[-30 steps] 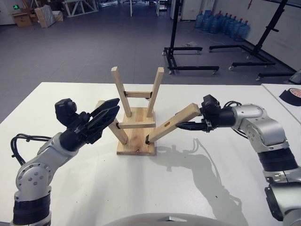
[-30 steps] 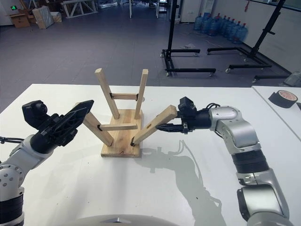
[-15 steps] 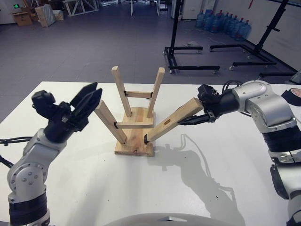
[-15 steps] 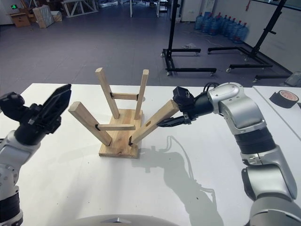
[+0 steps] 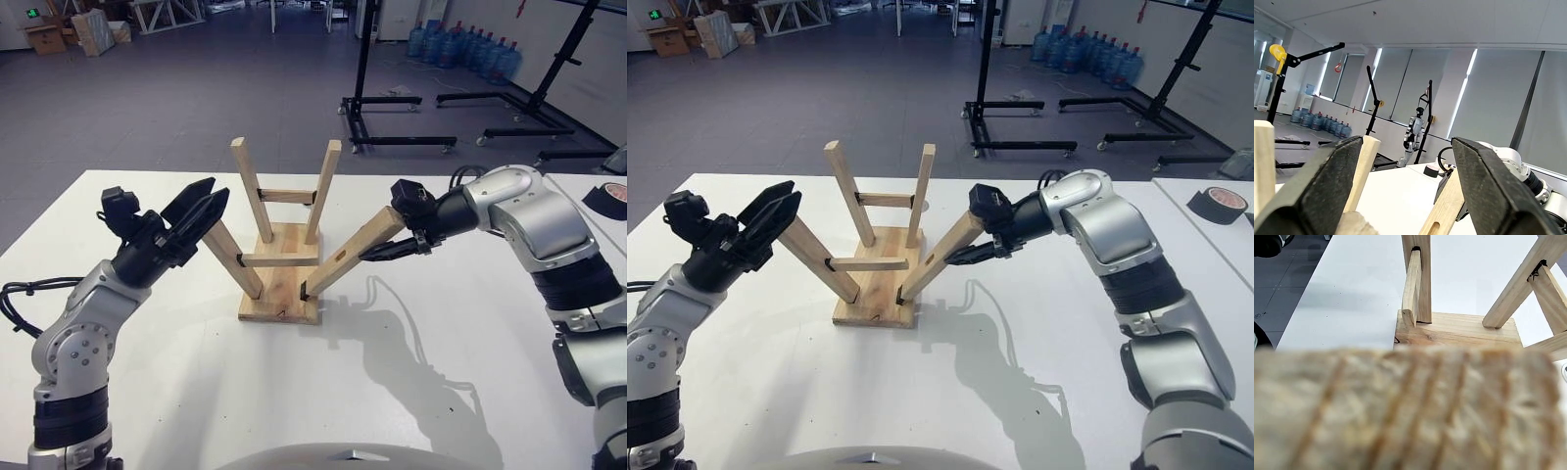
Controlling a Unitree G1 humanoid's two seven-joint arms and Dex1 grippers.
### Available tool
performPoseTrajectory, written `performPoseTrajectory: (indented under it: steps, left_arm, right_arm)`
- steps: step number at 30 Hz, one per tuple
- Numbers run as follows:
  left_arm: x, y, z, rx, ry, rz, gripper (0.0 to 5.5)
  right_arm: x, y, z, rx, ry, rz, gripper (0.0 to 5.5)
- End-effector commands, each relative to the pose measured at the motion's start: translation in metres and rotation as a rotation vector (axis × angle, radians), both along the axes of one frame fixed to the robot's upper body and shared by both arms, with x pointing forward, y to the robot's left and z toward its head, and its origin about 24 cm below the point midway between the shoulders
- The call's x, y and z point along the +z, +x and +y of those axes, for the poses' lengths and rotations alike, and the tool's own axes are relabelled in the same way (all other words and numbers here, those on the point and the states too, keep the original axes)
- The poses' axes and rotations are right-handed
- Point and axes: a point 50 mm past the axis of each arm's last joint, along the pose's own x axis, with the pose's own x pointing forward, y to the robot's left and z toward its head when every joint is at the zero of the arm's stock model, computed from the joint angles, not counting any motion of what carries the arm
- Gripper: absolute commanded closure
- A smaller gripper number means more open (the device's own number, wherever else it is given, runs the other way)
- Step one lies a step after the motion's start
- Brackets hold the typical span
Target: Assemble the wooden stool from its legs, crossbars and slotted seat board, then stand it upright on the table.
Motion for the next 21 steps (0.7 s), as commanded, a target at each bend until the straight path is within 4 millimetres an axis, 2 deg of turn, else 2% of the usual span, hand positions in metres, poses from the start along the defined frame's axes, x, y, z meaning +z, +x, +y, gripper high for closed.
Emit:
performPoseTrajectory:
  steps: [1,6,12,21]
  left_arm:
    - [-0.005,0.001,-0.006,-0.004,0.013,0.012,2.19]
    - [-0.015,0.002,-0.011,-0.005,0.007,0.047,2.19]
    - [-0.019,0.002,-0.015,-0.008,0.012,0.058,2.19]
    - [-0.022,0.004,-0.019,-0.028,0.022,0.062,2.19]
  right_arm:
    - [0.002,0.001,0.005,0.013,-0.086,-0.014,3.47]
    - [0.004,0.001,0.017,0.041,-0.143,-0.021,3.47]
    - [0.005,-0.002,0.033,0.050,-0.111,0.005,3.47]
    - [-0.007,-0.004,0.044,0.025,-0.073,-0.003,3.47]
